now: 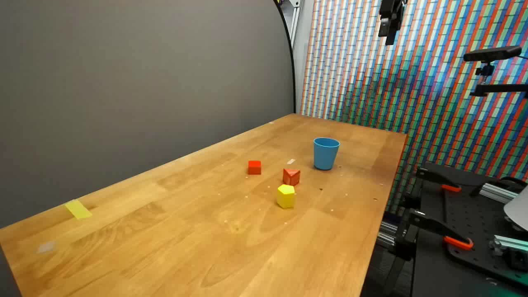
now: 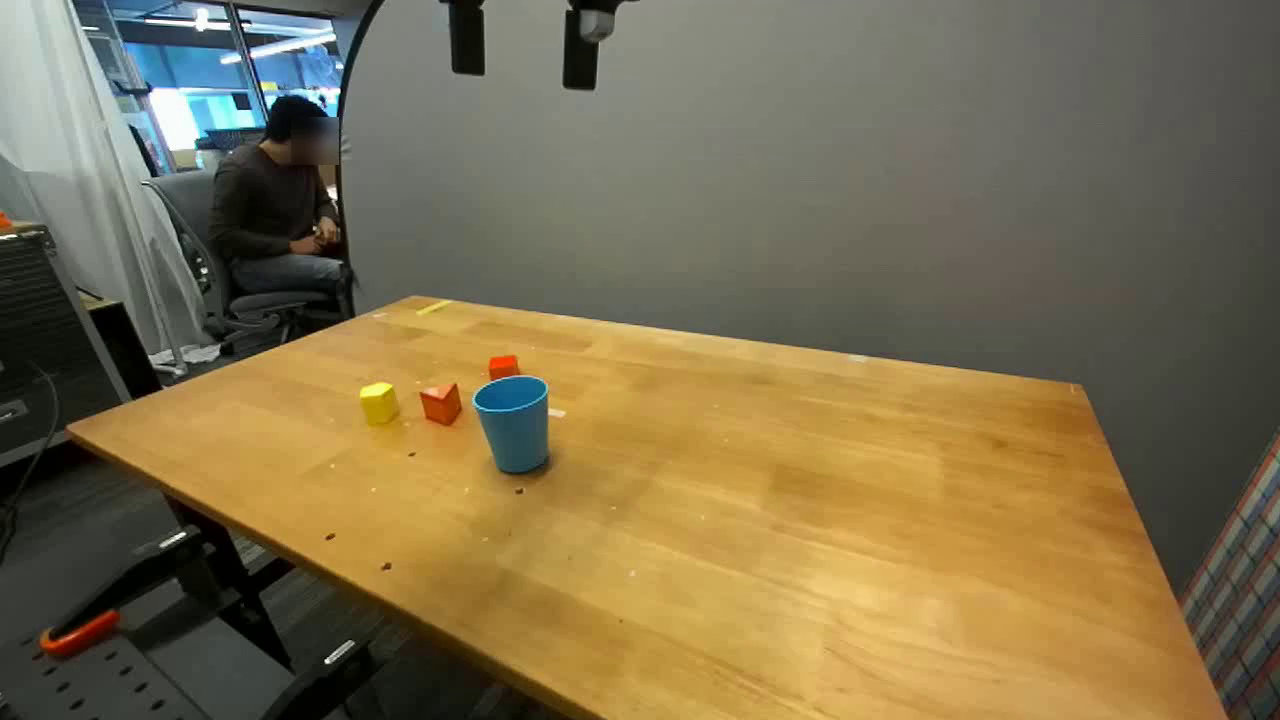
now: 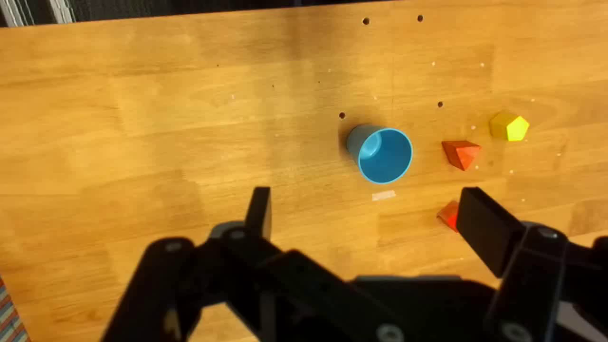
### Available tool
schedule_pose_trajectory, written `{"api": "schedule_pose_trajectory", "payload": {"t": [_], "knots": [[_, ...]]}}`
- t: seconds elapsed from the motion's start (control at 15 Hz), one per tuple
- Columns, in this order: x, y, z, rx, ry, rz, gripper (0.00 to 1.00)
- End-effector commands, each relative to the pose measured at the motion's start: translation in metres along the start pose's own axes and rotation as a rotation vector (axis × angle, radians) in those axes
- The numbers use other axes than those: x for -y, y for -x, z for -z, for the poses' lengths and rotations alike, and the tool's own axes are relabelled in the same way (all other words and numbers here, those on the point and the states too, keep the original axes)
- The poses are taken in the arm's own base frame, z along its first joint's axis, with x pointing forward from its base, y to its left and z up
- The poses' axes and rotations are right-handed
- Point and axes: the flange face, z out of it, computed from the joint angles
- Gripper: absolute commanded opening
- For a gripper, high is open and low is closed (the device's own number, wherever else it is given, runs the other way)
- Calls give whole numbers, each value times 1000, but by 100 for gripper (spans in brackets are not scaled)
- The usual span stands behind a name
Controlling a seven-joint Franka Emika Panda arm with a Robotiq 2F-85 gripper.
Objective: Place the yellow block inside the blue cup
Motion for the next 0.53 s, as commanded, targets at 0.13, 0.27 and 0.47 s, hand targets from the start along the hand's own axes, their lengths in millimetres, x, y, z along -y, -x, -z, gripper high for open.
{"api": "schedule_pose_trajectory", "payload": {"t": [0.13, 0.27, 0.47], "knots": [[0, -1, 5, -8, 3, 0, 100], [0, -1, 5, -9, 3, 0, 100], [25, -13, -16, -35, 5, -5, 100]]}}
